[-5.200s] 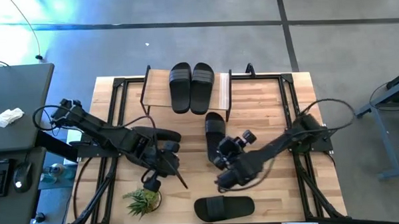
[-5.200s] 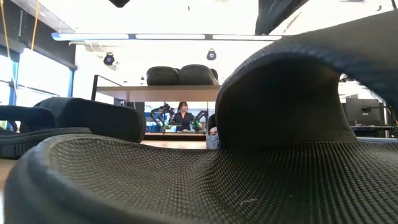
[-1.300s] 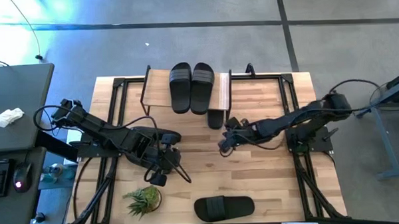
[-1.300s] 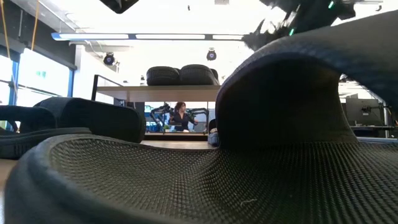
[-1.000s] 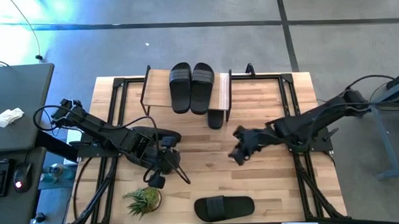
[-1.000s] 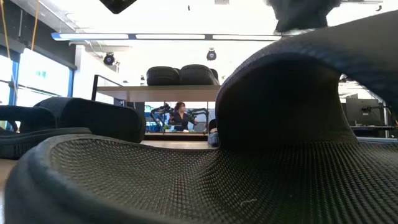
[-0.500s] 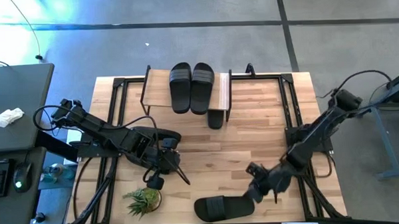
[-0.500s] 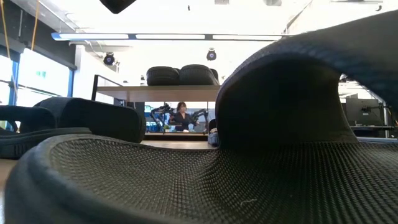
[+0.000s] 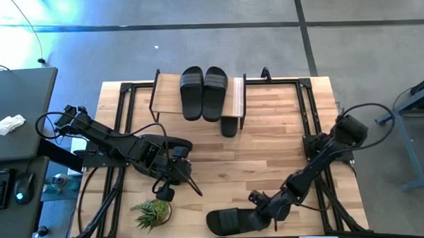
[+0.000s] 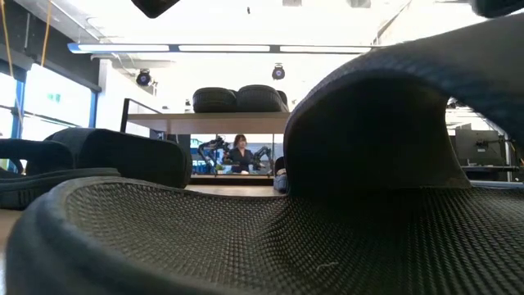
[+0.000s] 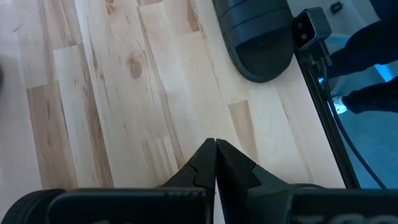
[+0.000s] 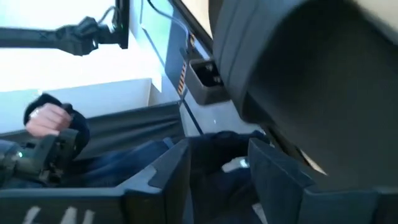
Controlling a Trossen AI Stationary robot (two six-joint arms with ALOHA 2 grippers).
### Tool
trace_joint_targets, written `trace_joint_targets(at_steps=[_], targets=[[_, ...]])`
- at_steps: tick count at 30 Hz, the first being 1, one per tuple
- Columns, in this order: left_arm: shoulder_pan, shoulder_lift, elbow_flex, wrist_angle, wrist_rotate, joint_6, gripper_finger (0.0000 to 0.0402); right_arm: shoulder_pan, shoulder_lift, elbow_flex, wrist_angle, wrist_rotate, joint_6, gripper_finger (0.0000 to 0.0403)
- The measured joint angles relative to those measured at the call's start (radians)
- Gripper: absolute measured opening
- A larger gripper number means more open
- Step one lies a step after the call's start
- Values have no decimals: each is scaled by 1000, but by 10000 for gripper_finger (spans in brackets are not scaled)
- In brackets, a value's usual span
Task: Pick and place slides into the shelf
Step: Put the black slide under the shelf
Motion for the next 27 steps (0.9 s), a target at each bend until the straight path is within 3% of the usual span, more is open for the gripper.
trace_joint_targets(at_steps=[6, 18, 27], targets=[[0, 0, 0, 0, 0, 0, 0, -35, 32, 0, 11, 7, -15, 152], [0, 0, 0, 0, 0, -1, 0, -125, 43, 0, -9, -102, -61, 144], [0, 0, 0, 1, 0, -1, 0, -133, 43, 0, -23, -165, -52, 144]])
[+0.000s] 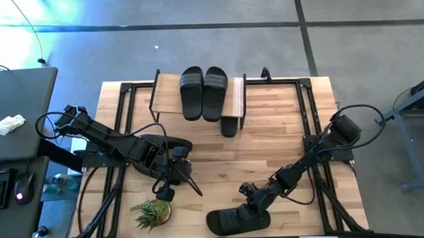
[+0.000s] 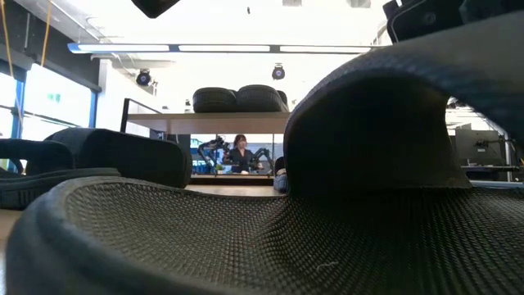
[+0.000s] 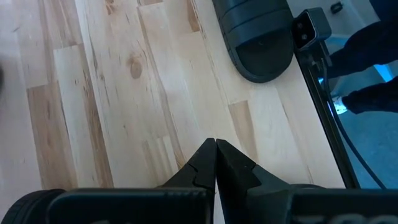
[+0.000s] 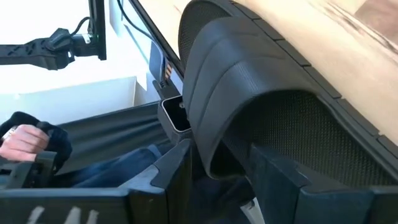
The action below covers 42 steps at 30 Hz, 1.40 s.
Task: Pick and place slides into the shelf
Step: Put the black slide under the shelf
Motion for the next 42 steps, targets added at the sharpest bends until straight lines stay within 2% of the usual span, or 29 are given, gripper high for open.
trace_joint_targets(at_steps=[8, 14, 19, 25, 29, 35, 39, 42], targets=[[0, 0, 0, 2, -1, 0, 0, -7, 24, 31, -13, -11, -17, 144], [0, 0, 0, 2, -2, 0, 0, -13, 174, 162, -15, -106, -83, 144], [0, 1, 0, 2, -2, -3, 0, -17, 223, 250, -26, -85, -146, 144], [0, 1, 0, 2, 0, -3, 0, -19, 224, 277, -123, -39, -149, 138], [0, 1, 0, 2, 0, -3, 0, -18, 223, 268, -119, 21, -149, 107], [0, 1, 0, 2, 0, -3, 0, -18, 221, 268, -119, 64, -149, 18], [0, 1, 0, 2, 0, -3, 0, -18, 221, 267, -121, 116, -150, 10], [0, 1, 0, 2, -1, -2, 0, -18, 202, 265, -144, 197, -176, 4]])
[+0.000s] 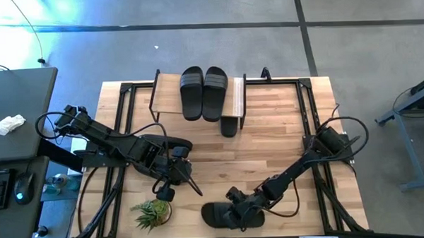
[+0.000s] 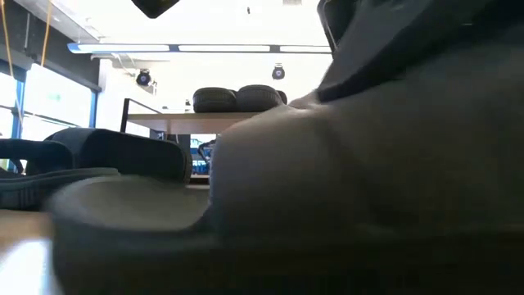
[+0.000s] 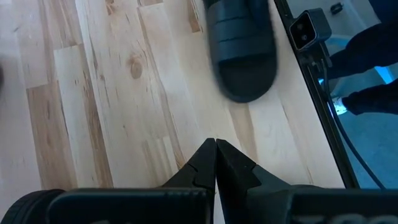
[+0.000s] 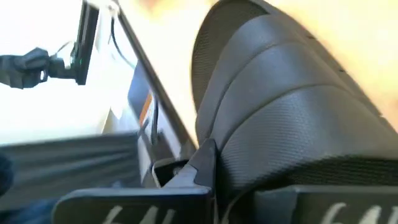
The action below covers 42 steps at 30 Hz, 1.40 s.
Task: Pick and place slides into the shelf
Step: Put the black slide under the shelf
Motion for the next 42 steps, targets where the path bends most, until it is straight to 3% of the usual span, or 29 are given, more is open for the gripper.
trace_joint_targets(at_steps=[9, 15, 19, 22, 26, 32, 42], targets=[[0, -4, 0, 6, -17, 2, 0, -3, -218, -2, -404, 327, 46, 1], [0, -4, 0, 6, -124, 0, 0, -9, -324, -1, -508, 465, 136, 1], [-1, -4, 0, 11, -205, -22, 0, -40, -318, -16, -477, 420, 143, 1], [-1, -4, 0, 25, -228, -26, 0, -74, -310, -96, -308, 372, 134, 1], [-1, -4, 0, 49, -229, -25, 0, -114, -312, -229, -58, 385, 142, 0], [-1, 4, 0, 58, -252, -24, 0, -181, -285, -314, 153, 382, 159, 0], [0, 120, 0, 94, -380, -24, 0, -284, -251, -295, 129, 312, 97, 0]])
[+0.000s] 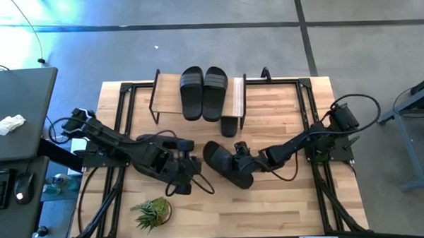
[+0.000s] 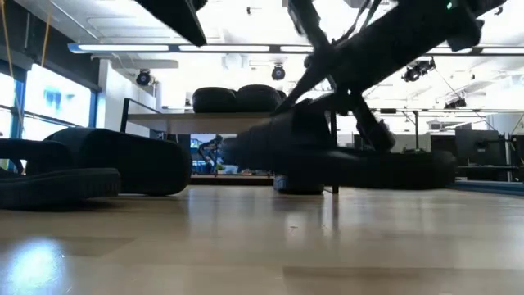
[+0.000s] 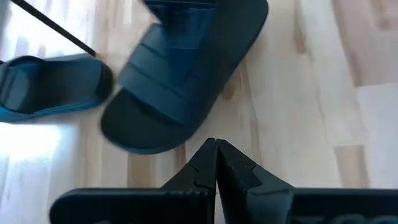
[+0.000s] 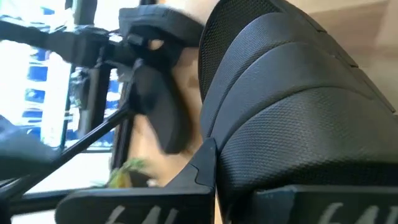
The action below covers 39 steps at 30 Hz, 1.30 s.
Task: Pick and place slides into the shelf
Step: Put the black slide under the shelf
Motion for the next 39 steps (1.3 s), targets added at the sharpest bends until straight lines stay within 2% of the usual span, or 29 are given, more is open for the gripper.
trace_joint_targets(at_steps=[10, 17, 20, 31, 39], targets=[[-10, 143, -1, 11, -59, -26, 0, -32, 18, 0, -7, -60, 42, 0], [-14, 196, -1, 44, -73, -68, 0, -34, 18, 0, -29, -45, 34, 2], [-14, 210, 0, 59, -74, -82, 0, -34, 18, 0, -49, -50, 34, 19], [-37, 223, 0, 65, -74, -98, 0, -36, 17, 0, -31, -123, 42, 128], [-101, 223, 0, 28, -91, -149, 0, -60, 17, 47, 5, -126, 41, 138]])
